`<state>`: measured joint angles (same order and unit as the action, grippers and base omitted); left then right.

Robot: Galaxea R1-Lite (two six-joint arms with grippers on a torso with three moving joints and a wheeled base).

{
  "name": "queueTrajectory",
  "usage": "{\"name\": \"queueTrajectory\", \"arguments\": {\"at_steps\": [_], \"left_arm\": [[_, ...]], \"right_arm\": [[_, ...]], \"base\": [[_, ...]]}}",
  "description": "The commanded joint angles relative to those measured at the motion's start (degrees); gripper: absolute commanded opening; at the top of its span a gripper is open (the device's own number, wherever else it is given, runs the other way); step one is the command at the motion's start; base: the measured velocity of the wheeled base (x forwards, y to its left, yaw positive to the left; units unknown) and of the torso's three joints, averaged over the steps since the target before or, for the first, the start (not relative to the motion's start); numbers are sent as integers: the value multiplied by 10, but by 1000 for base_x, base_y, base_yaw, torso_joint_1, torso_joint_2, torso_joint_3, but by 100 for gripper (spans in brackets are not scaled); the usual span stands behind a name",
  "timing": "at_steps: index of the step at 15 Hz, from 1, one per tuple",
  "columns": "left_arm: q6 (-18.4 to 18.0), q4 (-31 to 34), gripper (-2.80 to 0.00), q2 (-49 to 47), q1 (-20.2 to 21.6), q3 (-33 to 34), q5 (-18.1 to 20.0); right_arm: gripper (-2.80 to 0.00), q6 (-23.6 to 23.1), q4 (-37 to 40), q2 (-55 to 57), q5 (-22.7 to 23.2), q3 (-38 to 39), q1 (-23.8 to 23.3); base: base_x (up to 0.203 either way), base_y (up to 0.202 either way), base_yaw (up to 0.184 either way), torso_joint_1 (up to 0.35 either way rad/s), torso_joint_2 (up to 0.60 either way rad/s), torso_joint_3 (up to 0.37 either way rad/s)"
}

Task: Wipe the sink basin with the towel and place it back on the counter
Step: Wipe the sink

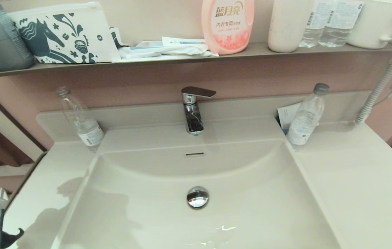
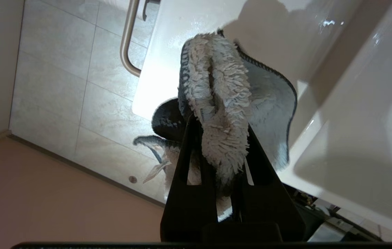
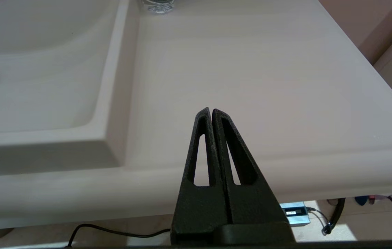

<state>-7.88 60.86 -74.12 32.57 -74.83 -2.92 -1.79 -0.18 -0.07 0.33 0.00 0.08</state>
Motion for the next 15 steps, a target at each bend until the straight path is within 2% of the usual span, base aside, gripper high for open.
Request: {"name": "queueTrajectory", "arguments": {"at_steps": [1, 4, 7, 8, 11, 15], "left_arm": [[-58, -52, -280, 18, 72, 77, 34], [-82, -107, -280, 11, 85, 157, 85], [-85, -115, -280, -34, 81, 191, 132], [-84, -122, -280, -45, 75, 201, 138], [-76, -195, -280, -72, 34, 249, 142], [-27, -223, -280, -114, -34, 261, 138]], "right_arm": [[-280, -1, 0, 1, 0, 0, 0], [-280, 0, 0, 1, 0, 0, 0], [-280, 0, 0, 1, 0, 0, 0], [-280, -1, 0, 1, 0, 0, 0], [-280, 0, 0, 1, 0, 0, 0], [-280, 0, 0, 1, 0, 0, 0]], "base": [[0, 0, 0, 0, 0, 0], [0, 0, 0, 0, 0, 0], [0, 0, 0, 0, 0, 0], [0, 0, 0, 0, 0, 0], [0, 0, 0, 0, 0, 0], [0, 0, 0, 0, 0, 0]]}}
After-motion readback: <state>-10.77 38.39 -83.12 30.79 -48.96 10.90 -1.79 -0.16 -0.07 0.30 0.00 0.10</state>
